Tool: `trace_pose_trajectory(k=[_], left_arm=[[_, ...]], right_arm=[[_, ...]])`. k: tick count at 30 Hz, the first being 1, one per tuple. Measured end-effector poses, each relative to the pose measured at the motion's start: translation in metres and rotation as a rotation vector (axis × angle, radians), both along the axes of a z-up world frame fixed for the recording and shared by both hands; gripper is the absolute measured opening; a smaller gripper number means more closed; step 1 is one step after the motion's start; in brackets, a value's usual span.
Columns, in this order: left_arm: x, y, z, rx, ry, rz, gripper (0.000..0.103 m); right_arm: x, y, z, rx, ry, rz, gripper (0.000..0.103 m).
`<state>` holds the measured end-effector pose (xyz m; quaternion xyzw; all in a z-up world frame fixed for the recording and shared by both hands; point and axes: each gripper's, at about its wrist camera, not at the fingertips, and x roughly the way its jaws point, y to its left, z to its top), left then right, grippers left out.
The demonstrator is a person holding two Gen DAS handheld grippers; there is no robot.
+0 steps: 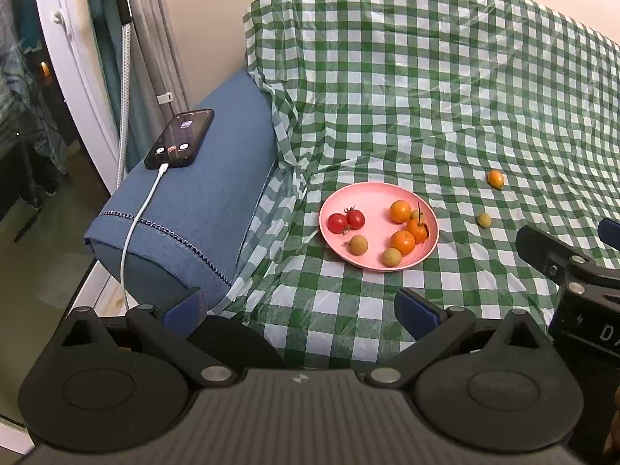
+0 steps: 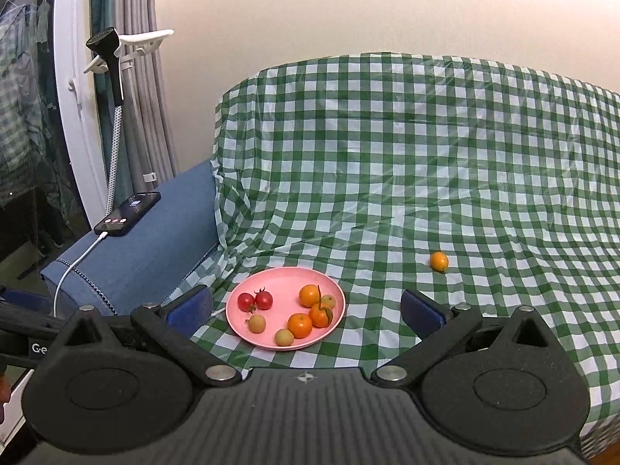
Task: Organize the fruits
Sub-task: 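Move both tools from the plate toward the last two fruits, then grasp the last yellow fruit with the left tool while the right tool grasps the last mandarin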
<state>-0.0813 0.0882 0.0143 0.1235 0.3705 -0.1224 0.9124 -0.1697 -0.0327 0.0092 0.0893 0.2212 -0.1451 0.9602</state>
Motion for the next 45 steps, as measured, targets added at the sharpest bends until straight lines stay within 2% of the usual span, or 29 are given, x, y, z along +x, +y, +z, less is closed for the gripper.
trace_pose_trajectory(k=[15,21,25,30,34,39,45], left_arm=[[0.018,-0.015,-0.020,0.063,0.076,-0.017,0.103],[0.033,-0.043,-0.023,0.099,0.086,-0.056,0.103],[0.050,-0.080,-0.024,0.103,0.108,-0.112,0.103],[0.080,-0.143,-0.027,0.049,0.162,-0.175,0.103],[0.108,-0.201,-0.042,0.022,0.191,-0.218,0.103],[0.142,-0.276,-0.086,0.072,0.243,-0.285,0.103],[0.175,-0.330,-0.146,0.134,0.320,-0.349,0.098]], right_arm=[[0.012,-0.017,-0.021,0.071,0.034,-0.010,0.102],[0.012,-0.040,-0.030,0.031,0.021,-0.088,0.102],[0.009,-0.069,-0.038,0.006,0.024,-0.168,0.102],[0.009,-0.120,-0.058,-0.045,0.066,-0.267,0.102],[0.015,-0.169,-0.080,-0.044,0.106,-0.337,0.102],[0.036,-0.229,-0.109,-0.030,0.145,-0.381,0.102],[0.076,-0.294,-0.147,-0.019,0.184,-0.361,0.102]])
